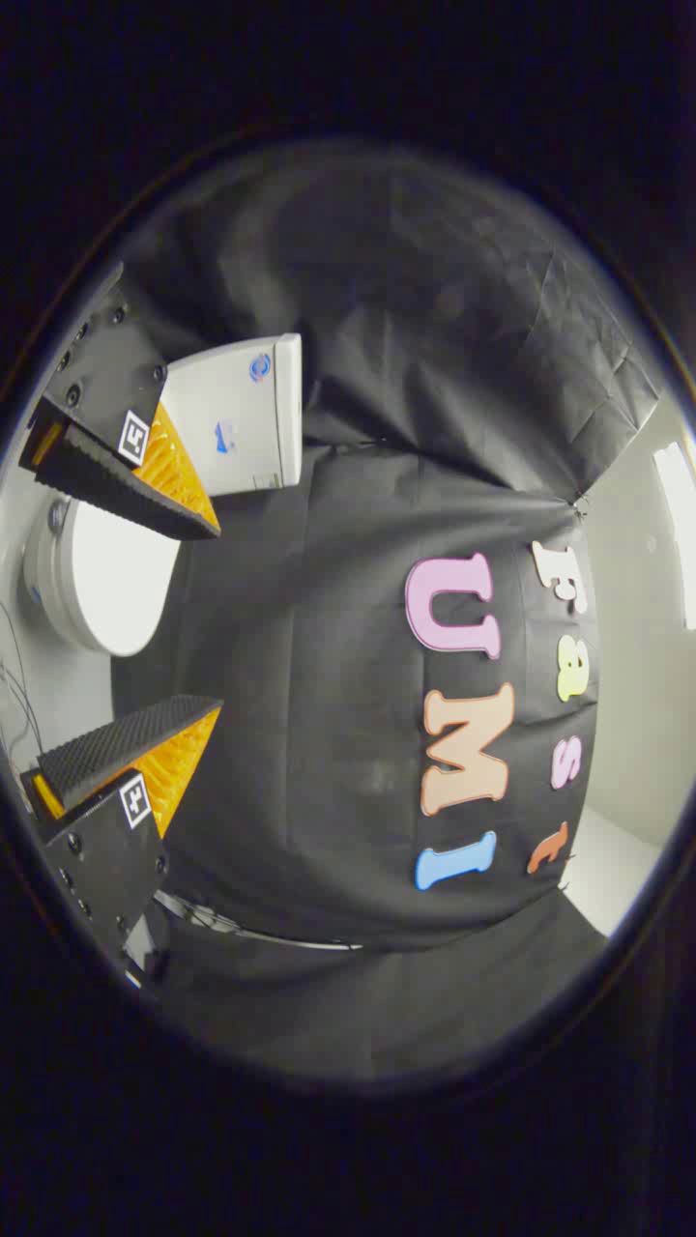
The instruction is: Open the toilet lid.
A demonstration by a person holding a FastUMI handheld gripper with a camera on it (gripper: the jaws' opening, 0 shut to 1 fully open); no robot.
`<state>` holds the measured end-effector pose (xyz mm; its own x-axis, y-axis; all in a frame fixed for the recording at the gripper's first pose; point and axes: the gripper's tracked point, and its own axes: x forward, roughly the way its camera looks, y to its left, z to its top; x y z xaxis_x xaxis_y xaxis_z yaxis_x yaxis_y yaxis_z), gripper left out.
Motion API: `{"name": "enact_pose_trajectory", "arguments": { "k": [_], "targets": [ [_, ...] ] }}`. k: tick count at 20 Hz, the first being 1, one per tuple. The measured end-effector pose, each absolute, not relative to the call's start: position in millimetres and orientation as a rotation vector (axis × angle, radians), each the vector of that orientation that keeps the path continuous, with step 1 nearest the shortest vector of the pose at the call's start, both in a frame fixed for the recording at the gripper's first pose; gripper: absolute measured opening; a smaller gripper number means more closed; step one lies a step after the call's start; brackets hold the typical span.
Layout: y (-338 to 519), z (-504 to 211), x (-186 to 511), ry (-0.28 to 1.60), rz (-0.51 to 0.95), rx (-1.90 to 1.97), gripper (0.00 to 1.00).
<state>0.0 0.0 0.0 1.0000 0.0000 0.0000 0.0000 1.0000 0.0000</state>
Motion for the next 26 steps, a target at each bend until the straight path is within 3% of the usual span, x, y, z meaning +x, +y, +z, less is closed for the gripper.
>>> {"name": "enact_pose_trajectory", "arguments": {
  "k": [4, 11, 18, 26],
  "targets": [
    [46.6, -47.4, -30.3, 0.02, 0.007, 0.021, 0.99],
    [53.2, -123.3, -92.7, 0.155, -0.004, 0.016, 0.99],
    [28.5, -143.4, -85.1, 0.192, -0.107, 0.149, 0.98],
    [36.0, -158.0, -77.0, 0.221, -0.115, 0.121, 0.98]
  ]
}}
